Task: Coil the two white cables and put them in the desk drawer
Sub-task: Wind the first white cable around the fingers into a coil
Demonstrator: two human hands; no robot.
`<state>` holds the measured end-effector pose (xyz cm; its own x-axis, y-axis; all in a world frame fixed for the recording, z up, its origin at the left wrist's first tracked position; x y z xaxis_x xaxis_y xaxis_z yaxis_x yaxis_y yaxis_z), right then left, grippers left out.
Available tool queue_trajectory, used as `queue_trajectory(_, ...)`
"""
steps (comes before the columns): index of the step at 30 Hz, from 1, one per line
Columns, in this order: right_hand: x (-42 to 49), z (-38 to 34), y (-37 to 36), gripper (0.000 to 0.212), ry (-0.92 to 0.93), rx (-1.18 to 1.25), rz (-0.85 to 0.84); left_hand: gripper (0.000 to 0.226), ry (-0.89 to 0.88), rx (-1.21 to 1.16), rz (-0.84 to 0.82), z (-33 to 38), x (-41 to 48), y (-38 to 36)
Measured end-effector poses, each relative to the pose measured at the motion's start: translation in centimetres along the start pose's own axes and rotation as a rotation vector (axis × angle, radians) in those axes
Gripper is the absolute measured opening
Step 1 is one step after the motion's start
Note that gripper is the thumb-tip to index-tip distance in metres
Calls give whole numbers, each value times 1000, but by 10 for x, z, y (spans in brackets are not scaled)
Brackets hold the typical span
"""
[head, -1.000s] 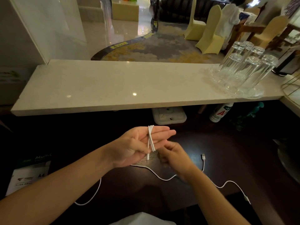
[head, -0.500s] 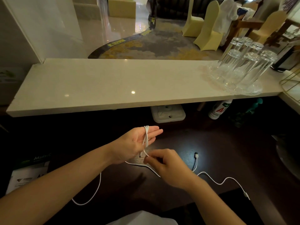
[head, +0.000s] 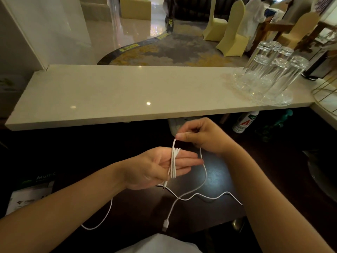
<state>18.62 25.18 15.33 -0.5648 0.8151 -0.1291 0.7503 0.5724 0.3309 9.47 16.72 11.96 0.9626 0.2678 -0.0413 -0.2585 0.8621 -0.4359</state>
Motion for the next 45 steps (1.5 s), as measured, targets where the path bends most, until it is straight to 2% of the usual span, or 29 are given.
queue_trajectory(4,-8,53,-33,10,-76,253,34,82,-114,-73,-31,14,-1,2)
queue_trajectory(7,-19,83,-79,28,-237,359,71,82,-138,-85,41,16,-2,13)
queue_trajectory(9,-25,87,-110,41,-251,462,17,83,-130,-61,120,13,-4,25)
queue_trajectory(12,-31,80,-127,28,-208,467,-26,83,-96,-45,176,4,-6,37)
queue_trajectory(16,-35,75,-120,30,-209,369,-10,82,-45,19,202,-3,-8,43)
queue_trajectory(19,-37,60,-108,27,-190,172,-1,79,6,89,206,-4,-10,44)
queue_trajectory(23,-41,25,-97,23,-149,-110,-118,73,77,218,219,-5,-12,49)
queue_trajectory(28,-38,-39,-56,14,-11,-376,-115,50,157,264,188,-6,-9,37)
queue_trajectory(31,-26,-55,-28,15,8,-433,-107,72,124,233,93,-8,-3,21)
queue_trajectory(33,-15,-57,-14,13,19,-366,-114,77,105,200,23,-6,0,10)
queue_trajectory(37,0,-33,4,11,41,-46,-51,76,-31,52,-77,13,2,-10)
queue_trajectory(41,0,26,-24,9,-31,243,-38,80,-123,-41,-86,27,-1,-8)
queue_trajectory(45,-14,74,-82,34,-174,492,-3,75,-130,-87,13,27,-6,8)
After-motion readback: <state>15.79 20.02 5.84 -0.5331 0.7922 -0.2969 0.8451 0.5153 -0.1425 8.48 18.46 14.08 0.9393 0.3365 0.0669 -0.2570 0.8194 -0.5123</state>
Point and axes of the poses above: each hand's wrist, its own x-axis towards the middle knuckle, its own y-axis out of the back of the hand, z = x × y, the point moved 9 cm from there along x, towards the middle knuckle, and after that the axes turned 14 degrees about -z, right-handed, at the moved point
